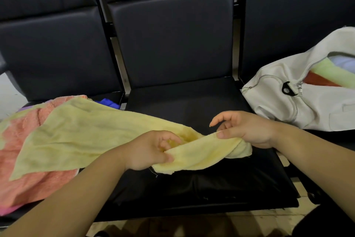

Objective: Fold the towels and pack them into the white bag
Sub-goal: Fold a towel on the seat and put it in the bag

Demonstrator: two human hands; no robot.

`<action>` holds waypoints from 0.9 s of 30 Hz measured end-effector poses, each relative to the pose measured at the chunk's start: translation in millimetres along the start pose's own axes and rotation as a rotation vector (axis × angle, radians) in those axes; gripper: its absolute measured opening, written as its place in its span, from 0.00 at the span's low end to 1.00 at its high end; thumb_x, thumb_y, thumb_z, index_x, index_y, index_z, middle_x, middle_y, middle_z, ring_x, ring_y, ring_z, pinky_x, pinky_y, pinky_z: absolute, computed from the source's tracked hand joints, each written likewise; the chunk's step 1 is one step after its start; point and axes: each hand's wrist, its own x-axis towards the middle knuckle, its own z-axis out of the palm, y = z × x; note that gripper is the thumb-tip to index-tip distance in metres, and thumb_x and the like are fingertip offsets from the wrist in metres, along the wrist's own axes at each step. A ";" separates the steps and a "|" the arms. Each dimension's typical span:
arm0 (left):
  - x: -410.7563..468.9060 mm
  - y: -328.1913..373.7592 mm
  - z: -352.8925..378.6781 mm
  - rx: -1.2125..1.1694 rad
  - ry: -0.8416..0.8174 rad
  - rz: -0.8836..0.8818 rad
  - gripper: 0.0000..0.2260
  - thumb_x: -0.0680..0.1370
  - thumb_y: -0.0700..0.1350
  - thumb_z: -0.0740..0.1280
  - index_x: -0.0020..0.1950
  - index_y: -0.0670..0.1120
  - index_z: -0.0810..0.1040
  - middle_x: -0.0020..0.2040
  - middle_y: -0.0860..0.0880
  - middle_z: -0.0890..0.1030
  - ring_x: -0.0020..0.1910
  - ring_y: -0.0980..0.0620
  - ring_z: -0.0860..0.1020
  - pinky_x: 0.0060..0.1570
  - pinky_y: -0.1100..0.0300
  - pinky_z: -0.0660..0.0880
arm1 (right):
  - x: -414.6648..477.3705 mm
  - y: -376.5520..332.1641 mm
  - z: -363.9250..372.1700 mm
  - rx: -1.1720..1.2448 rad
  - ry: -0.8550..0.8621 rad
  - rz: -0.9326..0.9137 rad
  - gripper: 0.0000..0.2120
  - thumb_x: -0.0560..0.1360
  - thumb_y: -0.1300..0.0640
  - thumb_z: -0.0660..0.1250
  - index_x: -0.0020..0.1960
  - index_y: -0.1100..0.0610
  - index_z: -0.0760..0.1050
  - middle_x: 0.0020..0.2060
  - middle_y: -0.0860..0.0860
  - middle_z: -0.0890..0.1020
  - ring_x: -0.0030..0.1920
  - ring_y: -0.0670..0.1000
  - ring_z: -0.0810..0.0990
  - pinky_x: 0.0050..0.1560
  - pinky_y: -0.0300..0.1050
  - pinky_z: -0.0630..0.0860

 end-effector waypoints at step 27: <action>-7.9 34.5 -18.4 0.341 -0.151 0.005 0.14 0.78 0.44 0.72 0.56 0.64 0.83 0.45 0.71 0.81 0.42 0.65 0.79 0.47 0.68 0.73 | -3.9 -39.2 20.4 -0.162 -0.014 -0.187 0.07 0.77 0.59 0.72 0.53 0.51 0.86 0.52 0.46 0.87 0.57 0.50 0.84 0.62 0.47 0.78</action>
